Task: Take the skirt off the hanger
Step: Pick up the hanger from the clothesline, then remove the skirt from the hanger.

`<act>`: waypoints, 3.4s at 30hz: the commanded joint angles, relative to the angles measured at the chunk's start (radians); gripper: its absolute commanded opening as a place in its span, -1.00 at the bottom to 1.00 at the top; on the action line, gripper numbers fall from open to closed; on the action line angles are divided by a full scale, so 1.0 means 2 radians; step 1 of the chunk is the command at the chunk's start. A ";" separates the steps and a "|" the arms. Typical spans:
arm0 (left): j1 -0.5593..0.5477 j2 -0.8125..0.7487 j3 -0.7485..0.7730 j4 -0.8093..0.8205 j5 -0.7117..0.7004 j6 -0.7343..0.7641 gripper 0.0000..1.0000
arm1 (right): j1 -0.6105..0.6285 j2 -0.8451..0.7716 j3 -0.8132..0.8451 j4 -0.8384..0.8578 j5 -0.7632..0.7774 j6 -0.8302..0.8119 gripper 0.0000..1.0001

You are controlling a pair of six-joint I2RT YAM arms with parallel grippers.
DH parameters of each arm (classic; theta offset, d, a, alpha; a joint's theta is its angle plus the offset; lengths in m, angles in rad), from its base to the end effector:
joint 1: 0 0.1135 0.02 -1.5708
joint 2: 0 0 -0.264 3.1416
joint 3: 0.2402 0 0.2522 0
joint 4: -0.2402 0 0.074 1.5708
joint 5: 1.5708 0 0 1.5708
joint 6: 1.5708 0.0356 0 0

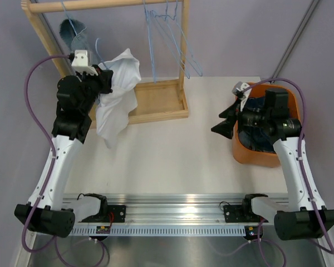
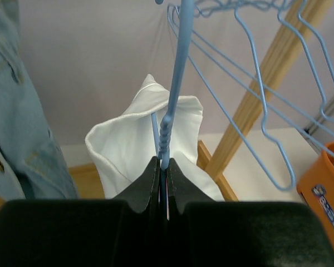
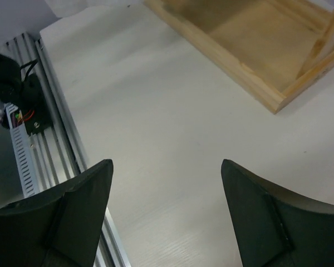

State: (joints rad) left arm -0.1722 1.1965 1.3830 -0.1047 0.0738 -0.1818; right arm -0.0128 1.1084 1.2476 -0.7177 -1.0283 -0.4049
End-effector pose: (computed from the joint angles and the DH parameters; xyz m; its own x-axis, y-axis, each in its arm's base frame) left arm 0.2579 -0.0475 0.4725 0.0352 -0.1891 -0.9813 0.2538 0.9514 -0.1743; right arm 0.2142 0.0277 0.3927 -0.2227 -0.2005 -0.9540 -0.8683 0.4857 0.1006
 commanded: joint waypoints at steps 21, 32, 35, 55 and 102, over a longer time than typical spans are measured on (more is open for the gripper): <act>-0.128 -0.155 -0.234 -0.078 0.261 -0.045 -1.00 | 0.237 0.082 0.027 0.041 0.179 -0.008 0.89; -0.206 -0.107 -0.252 0.006 0.247 -0.102 -1.00 | 0.307 0.101 -0.032 0.106 0.358 0.053 0.99; -0.205 -0.098 -0.247 0.005 0.243 -0.104 -1.00 | 0.310 0.092 -0.039 0.106 0.350 0.057 0.99; -0.205 -0.115 -0.224 -0.078 0.243 -0.066 -1.00 | 0.311 0.138 -0.059 0.087 0.463 0.046 -0.43; -0.203 -0.063 -0.295 0.202 0.131 -0.260 -1.00 | 0.108 0.158 -0.016 0.027 0.157 -0.039 0.25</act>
State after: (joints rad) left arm -0.5869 1.0561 0.7479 0.1310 0.4377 -0.6624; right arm 0.1967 1.4570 1.1549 -0.6559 -0.7120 -0.4561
